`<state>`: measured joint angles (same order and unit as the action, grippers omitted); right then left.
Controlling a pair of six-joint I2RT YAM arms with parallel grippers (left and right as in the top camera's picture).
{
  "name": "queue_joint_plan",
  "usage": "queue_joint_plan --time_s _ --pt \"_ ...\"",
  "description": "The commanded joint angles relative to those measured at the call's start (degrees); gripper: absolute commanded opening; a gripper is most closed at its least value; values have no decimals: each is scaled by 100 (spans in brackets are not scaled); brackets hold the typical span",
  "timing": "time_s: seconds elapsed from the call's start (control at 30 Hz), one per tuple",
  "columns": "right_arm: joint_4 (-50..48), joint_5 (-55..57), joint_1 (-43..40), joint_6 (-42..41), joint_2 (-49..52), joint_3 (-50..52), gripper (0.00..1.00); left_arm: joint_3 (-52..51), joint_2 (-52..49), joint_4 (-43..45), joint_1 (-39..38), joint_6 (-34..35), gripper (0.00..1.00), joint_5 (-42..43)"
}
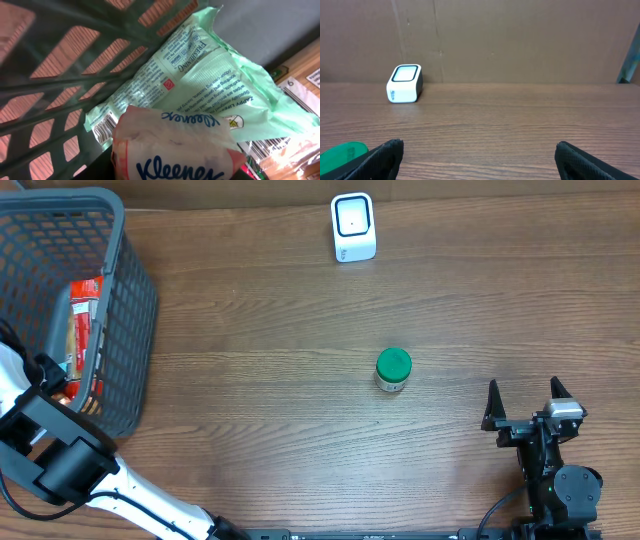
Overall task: Scan the item barcode
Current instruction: 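Grasp the orange Kleenex tissue pack with the left gripper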
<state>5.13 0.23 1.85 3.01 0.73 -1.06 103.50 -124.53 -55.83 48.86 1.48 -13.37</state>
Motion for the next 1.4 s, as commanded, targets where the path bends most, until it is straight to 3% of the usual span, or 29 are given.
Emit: queue_joint_plan --time_s 0.0,0.13,0.4,0.5,0.6,0.63,0.67,0.73,0.8,0.93,1.17,1.37 --pt "-37 7 -31 7 -57 61 100 -24 -149 111 109 -26 40 -361" --pt "-37 7 -31 7 -57 63 100 -28 -149 168 111 -26 56 -363" --pt "-37 7 -31 7 -57 61 100 -33 -313 168 109 -26 61 -363" --pt "-37 7 -31 4 -57 61 100 -33 -470 168 111 -26 76 -376" --pt "-37 7 -33 7 -57 63 100 -33 -658 162 111 -28 78 -400" --pt "-39 7 -31 7 -57 63 100 -33 -730 155 111 -28 76 -400" --pt "-37 7 -31 7 -57 61 100 -33 -774 142 109 -26 65 -400" --pt "-37 7 -31 7 -57 63 100 -33 -815 111 109 -31 31 -400" --pt "-37 7 -31 7 -57 63 100 -33 -807 107 105 -31 12 -400" --pt "-37 7 -31 7 -57 61 100 35 -752 57 103 -173 4 -400" --pt "-37 7 -31 7 -57 61 100 649 -426 -501 52 -68 4 -396" --pt "-37 7 -31 7 -57 63 100 1403 181 -1038 -28 511 4 -352"
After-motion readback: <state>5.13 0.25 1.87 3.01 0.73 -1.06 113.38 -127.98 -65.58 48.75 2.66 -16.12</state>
